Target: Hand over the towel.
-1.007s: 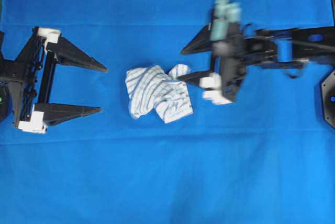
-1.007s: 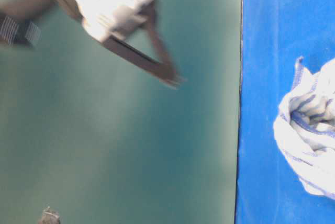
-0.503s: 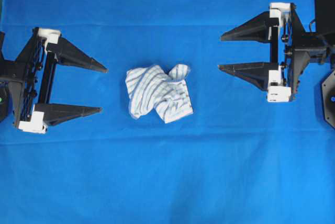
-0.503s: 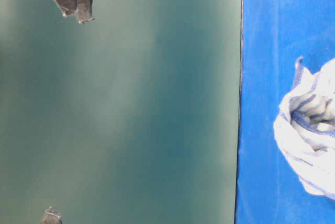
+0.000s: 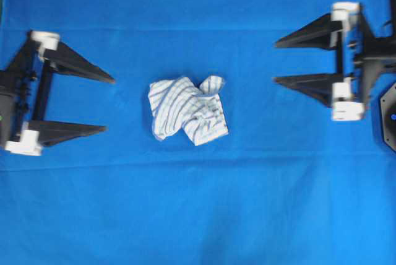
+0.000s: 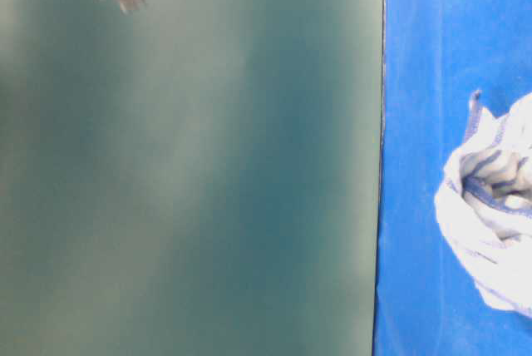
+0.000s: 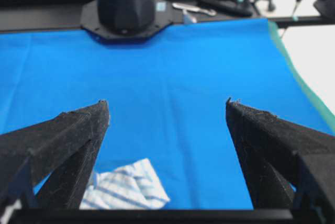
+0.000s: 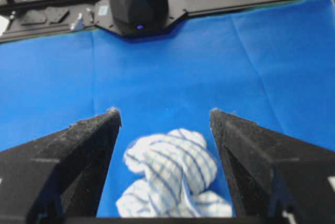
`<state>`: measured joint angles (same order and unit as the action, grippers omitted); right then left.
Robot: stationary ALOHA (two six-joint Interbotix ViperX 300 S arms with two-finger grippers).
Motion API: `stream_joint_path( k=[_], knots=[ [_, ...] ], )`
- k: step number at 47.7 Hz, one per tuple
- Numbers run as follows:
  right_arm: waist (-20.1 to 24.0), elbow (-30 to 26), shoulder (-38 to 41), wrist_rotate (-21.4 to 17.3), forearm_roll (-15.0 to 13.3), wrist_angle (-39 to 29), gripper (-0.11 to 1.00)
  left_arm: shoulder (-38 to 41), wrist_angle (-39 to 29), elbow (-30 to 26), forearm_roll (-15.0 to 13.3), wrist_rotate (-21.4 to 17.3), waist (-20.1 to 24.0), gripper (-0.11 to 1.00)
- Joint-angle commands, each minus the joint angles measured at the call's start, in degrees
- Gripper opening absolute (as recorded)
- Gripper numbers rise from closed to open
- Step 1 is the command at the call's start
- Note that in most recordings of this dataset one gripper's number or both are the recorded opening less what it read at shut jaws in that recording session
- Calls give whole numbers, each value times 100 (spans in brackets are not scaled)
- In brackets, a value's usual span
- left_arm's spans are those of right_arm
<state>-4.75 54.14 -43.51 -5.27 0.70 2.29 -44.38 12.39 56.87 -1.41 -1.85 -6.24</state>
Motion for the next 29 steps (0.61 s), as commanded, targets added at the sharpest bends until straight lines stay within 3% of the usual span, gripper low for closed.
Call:
stream_joint_path(
  k=[1,17,29],
  knots=[
    [0,88,-448,18,-9,-220,71,-466,-237,44,-9,-18,18,90],
    [-88,1512,-2514,18,-18,-413,68,-2320,-800,1204,0,-97,26,90],
    [-316,2479,-2909,-18,0,-360,67,-3419,-1222,2101,9,-97,193,90]
  ],
)
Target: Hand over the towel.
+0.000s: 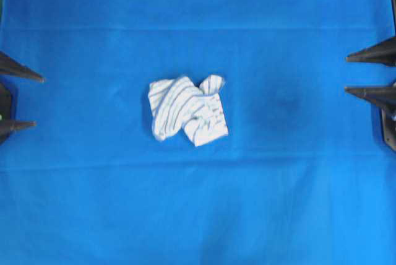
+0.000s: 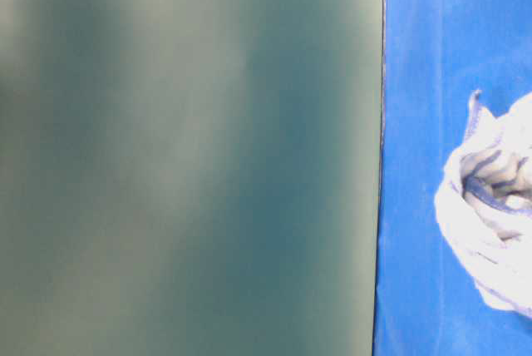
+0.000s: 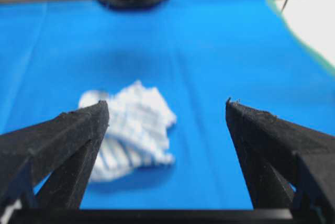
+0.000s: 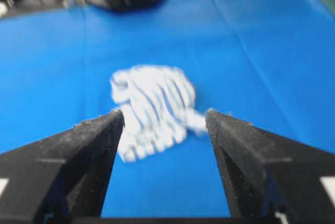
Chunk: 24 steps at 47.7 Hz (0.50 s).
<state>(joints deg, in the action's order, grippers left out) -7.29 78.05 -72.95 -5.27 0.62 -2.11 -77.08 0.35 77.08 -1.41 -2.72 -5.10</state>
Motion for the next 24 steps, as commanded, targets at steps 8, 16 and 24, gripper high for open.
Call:
stream_joint_path(
  k=[8,16,24],
  knots=[
    [-97,193,149,-26,26,255,67,-422,62,334,9,-9,185,90],
    [-105,132,62,-26,26,220,67,-448,53,334,9,-9,193,90],
    [-97,123,44,-26,0,220,67,-448,53,334,9,-9,202,90]
  ],
)
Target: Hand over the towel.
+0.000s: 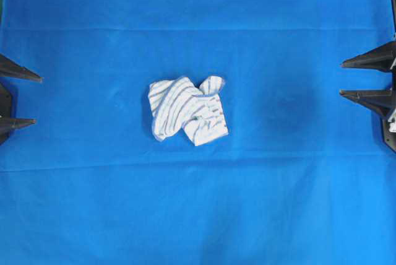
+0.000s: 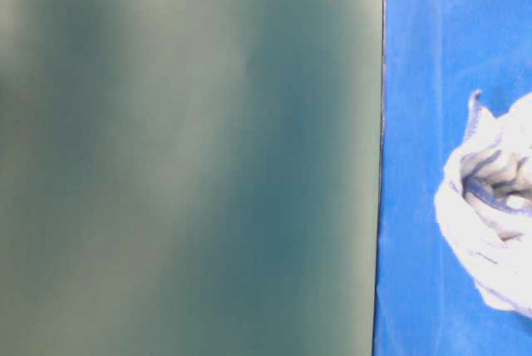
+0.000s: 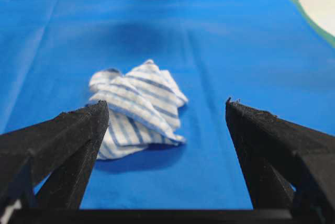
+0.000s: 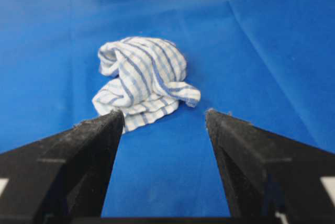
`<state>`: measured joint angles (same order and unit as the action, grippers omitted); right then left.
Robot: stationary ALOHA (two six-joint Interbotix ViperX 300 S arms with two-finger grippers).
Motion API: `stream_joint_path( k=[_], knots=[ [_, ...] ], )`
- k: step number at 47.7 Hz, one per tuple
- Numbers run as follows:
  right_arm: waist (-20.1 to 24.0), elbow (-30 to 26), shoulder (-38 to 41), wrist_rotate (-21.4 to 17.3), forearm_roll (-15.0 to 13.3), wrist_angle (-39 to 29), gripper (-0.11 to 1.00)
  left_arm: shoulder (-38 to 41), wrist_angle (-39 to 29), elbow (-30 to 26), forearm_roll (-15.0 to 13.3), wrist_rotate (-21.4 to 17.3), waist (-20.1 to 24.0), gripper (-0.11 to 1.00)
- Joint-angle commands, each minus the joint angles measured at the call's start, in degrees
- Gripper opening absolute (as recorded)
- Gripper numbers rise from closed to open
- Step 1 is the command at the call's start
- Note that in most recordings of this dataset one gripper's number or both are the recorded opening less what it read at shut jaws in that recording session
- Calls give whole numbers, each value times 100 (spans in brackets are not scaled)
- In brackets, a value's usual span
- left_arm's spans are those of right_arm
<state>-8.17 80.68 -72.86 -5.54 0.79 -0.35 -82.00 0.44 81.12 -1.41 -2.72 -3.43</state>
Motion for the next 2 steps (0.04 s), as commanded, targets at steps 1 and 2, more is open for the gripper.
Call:
stream_joint_path(
  k=[1,2],
  knots=[
    [-18,-141,35,0,-18,44,67,35,44,-79,9,-9,26,90],
    [-18,-141,35,0,-18,44,67,35,44,-79,9,-9,26,90]
  ],
)
